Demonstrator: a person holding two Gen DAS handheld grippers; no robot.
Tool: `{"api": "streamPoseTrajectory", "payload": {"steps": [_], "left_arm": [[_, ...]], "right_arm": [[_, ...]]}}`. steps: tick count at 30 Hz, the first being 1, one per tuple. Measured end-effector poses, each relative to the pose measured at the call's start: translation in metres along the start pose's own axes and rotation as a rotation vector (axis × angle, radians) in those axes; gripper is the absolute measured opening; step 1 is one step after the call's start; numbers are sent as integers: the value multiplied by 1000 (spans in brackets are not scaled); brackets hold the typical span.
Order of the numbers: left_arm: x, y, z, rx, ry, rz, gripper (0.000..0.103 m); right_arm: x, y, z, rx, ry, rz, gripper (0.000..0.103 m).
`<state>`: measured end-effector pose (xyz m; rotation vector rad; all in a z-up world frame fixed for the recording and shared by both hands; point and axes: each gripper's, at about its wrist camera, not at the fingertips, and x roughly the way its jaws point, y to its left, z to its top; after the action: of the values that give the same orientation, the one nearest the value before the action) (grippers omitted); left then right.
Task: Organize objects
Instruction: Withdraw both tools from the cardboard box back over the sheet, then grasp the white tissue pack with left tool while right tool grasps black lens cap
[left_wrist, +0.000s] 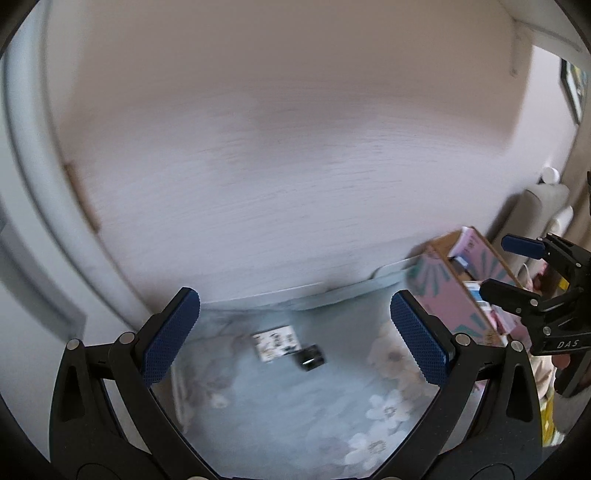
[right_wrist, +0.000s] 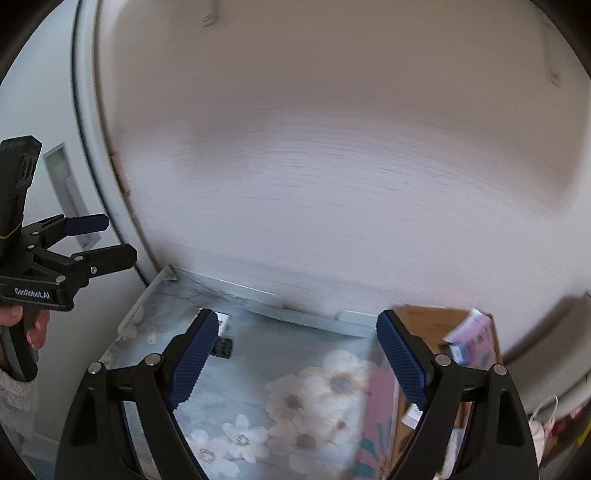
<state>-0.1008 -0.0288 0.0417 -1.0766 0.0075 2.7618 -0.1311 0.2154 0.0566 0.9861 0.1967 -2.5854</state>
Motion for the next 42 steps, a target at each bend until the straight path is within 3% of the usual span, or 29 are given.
{"api": "streamPoseTrajectory", "payload": {"steps": [7, 14, 20, 26, 35, 42], "left_arm": [[8, 34, -18, -68, 39, 51, 103], [37, 47, -37, -84, 97, 56, 103], [88, 47, -63, -76, 198, 20, 103], [153, 41, -87, -138, 306, -10, 103], [222, 36, -108, -183, 384, -6, 98], [237, 29, -111, -182, 391, -21, 89]], "right_arm": [[22, 17, 4, -57, 15, 74, 85], [47, 27, -6, -112, 48, 124, 85], [81, 35, -29, -155, 100, 176, 85], [121, 54, -60, -204, 140, 206, 85], [178, 82, -95, -271, 145, 187, 85], [204, 93, -97, -295, 130, 185, 70]]}}
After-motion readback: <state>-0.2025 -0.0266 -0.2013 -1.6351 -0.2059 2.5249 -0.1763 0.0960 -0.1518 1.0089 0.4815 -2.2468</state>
